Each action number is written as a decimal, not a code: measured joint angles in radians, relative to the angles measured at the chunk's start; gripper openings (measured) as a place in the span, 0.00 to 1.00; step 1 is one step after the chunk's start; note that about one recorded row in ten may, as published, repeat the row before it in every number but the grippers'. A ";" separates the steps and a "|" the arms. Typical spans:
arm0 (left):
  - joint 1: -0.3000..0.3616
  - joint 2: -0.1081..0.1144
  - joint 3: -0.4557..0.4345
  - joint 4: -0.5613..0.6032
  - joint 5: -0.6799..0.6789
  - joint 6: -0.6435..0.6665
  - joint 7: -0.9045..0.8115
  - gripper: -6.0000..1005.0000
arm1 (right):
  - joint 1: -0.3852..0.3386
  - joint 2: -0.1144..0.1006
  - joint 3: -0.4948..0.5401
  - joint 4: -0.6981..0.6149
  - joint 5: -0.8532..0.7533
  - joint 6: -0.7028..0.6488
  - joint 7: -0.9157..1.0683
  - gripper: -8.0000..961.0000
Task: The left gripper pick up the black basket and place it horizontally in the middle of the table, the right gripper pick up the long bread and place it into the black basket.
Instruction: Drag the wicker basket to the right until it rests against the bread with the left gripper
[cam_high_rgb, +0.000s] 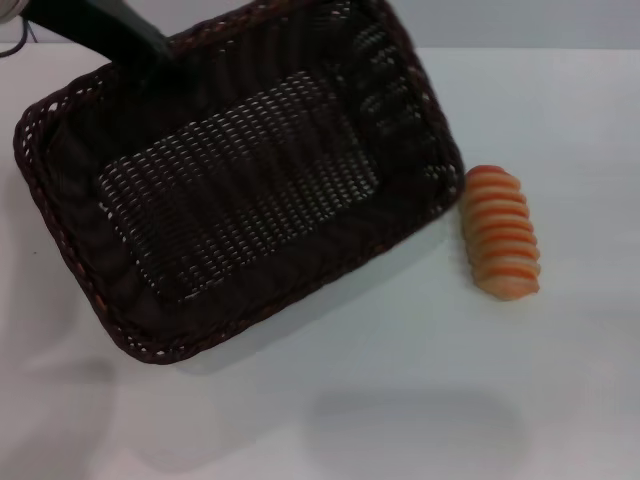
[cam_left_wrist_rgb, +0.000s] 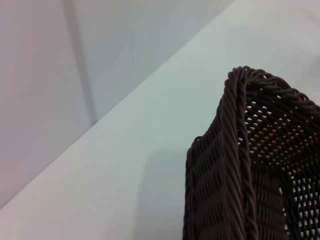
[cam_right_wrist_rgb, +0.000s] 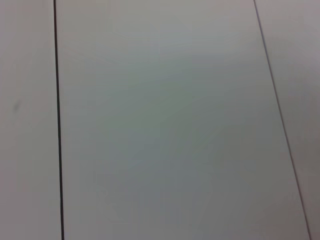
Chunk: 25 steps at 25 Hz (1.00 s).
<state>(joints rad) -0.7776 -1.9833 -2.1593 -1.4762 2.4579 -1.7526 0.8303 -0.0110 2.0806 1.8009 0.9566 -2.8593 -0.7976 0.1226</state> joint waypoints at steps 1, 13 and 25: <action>-0.008 0.007 -0.001 0.007 -0.035 -0.022 0.028 0.22 | -0.001 0.000 0.000 0.000 0.000 0.000 0.000 0.67; -0.047 -0.009 0.008 0.087 -0.226 -0.169 0.224 0.25 | -0.013 0.001 0.000 -0.002 0.001 0.000 0.001 0.67; -0.026 -0.071 0.041 0.205 -0.211 -0.105 0.329 0.29 | -0.026 0.001 -0.003 0.003 0.001 0.000 0.002 0.67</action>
<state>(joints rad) -0.8041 -2.0543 -2.1188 -1.2712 2.2472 -1.8571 1.1596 -0.0370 2.0816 1.7975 0.9592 -2.8578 -0.7976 0.1243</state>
